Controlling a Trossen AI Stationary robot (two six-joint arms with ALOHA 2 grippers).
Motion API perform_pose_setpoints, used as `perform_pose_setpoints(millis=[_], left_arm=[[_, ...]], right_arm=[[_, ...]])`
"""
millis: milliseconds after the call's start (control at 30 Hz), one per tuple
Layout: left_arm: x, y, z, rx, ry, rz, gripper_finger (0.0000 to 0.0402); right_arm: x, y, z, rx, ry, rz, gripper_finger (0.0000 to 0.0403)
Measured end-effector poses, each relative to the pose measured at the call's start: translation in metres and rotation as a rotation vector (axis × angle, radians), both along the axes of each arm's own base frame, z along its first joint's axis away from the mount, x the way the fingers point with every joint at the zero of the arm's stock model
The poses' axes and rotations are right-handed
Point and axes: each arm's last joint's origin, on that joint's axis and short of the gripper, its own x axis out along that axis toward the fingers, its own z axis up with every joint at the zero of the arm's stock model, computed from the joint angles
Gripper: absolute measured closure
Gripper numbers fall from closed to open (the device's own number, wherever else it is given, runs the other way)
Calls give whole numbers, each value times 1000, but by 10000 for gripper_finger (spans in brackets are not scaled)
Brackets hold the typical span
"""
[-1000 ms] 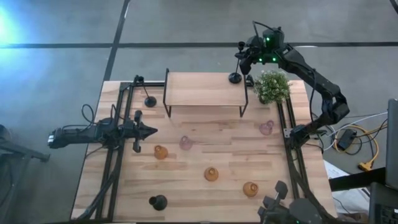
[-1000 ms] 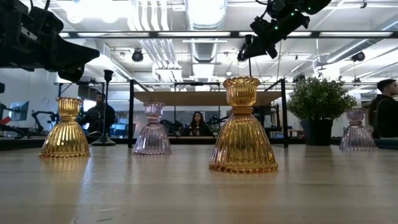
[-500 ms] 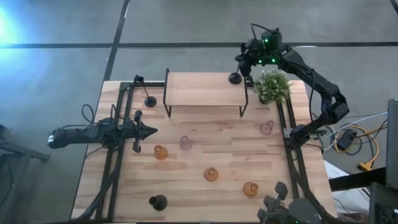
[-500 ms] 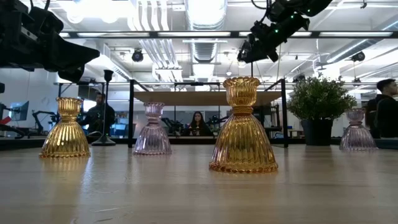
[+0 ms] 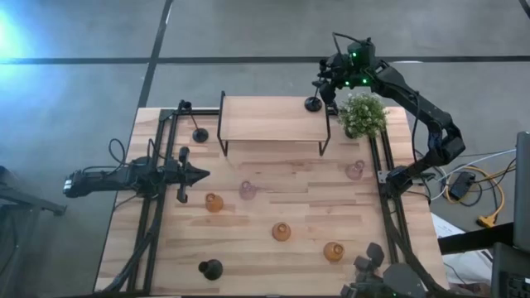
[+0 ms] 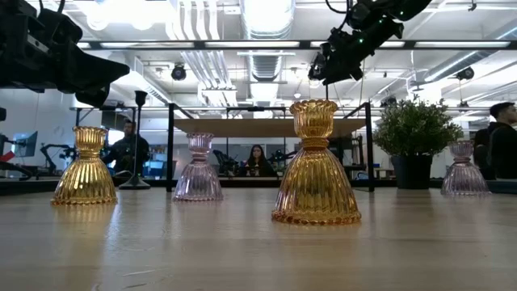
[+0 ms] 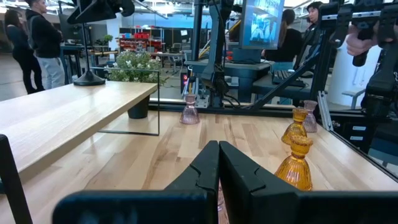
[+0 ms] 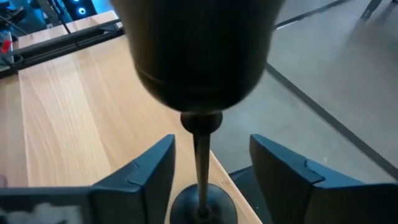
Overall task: Pick & Place candle stick holders
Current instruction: Put the top black candle holder on the shelf
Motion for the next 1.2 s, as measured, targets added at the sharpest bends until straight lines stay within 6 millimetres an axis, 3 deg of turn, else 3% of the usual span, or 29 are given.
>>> perform_pose_setpoints(millis=[300, 567, 967, 1200], left_arm=[[0, 0, 0, 0, -1, 0, 388], [0, 0, 0, 0, -1, 0, 388], [0, 0, 0, 0, 0, 0, 387], [0, 0, 0, 0, -1, 0, 388]], right_arm=[[-3, 1, -4, 25, 48, -23, 130], [-16, 8, 4, 84, 133, -43, 99], [-41, 33, 38, -41, 117, -61, 98], [-50, 46, 37, 57, 135, -78, 118]])
